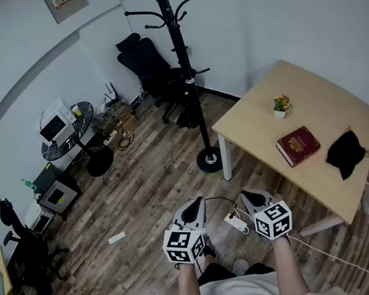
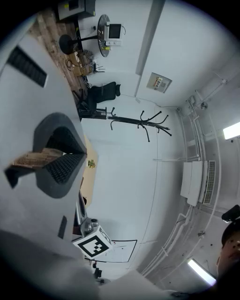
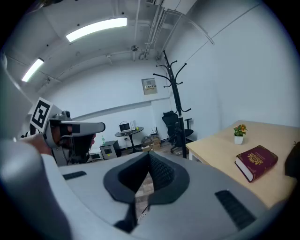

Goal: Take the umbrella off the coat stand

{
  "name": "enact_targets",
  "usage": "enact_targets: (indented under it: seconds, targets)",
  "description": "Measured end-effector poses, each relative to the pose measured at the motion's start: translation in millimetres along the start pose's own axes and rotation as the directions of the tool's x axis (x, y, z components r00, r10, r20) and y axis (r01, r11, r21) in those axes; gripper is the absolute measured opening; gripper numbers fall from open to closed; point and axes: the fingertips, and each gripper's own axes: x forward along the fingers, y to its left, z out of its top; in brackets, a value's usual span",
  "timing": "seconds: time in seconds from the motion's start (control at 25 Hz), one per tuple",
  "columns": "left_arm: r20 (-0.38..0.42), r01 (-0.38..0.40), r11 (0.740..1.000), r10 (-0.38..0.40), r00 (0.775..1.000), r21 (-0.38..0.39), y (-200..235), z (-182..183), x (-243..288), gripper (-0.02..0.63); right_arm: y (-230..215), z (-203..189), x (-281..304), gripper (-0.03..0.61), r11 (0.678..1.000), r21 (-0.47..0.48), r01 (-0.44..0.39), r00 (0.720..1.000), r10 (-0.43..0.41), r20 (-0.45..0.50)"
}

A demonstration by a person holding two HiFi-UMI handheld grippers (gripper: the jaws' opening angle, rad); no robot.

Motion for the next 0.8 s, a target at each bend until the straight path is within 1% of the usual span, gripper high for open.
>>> enact_targets:
  seconds: [0.12,0.28,0.4,0.52,0.56,0.6,0.64,0.72,0.8]
  targets:
    - [-0.001,-0.009,1.0,0.009,1.0,-0.007,7,-2,-9,0.021,7,-6,-1,0.006,1.0,0.01,0.017,1.0,-0.017,0.008]
    - [0.025,-0.024,0.999,0.025,0.999,-0.032,12,0,-12,0.021,-6,-7,1,0.006,0.995,0.023,0.098,0.995,-0.099,0.027]
    - [0.026,-0.036,0.999,0.036,0.999,-0.018,15,-7,-15,0.021,-11,-10,4,0.006,0.993,0.019,0.121,0.992,-0.121,0.028]
    - [0.058,-0.043,0.998,0.045,0.997,-0.045,28,-6,-20,0.028,-11,0,6,0.008,0.989,0.046,0.141,0.986,-0.144,0.087]
    - [0.064,-0.048,0.997,0.051,0.997,-0.053,33,-4,-21,0.041,-12,4,8,0.008,0.988,0.065,0.137,0.983,-0.144,0.111]
    - [0.066,-0.06,0.997,0.063,0.996,-0.052,39,-3,-21,0.085,-12,7,11,0.009,0.989,0.084,0.123,0.983,-0.133,0.126]
    - [0.067,-0.076,0.996,0.079,0.995,-0.046,44,-2,-20,0.112,-12,8,15,0.034,0.99,0.096,0.105,0.985,-0.117,0.13]
    - [0.075,-0.089,0.995,0.092,0.993,-0.042,55,3,-15,0.148,-11,8,24,0.106,0.992,0.1,0.079,0.989,-0.09,0.114]
    - [0.098,-0.06,0.997,0.065,0.993,-0.055,61,10,-7,0.185,-11,8,33,0.168,0.993,0.102,0.056,0.994,-0.065,0.084]
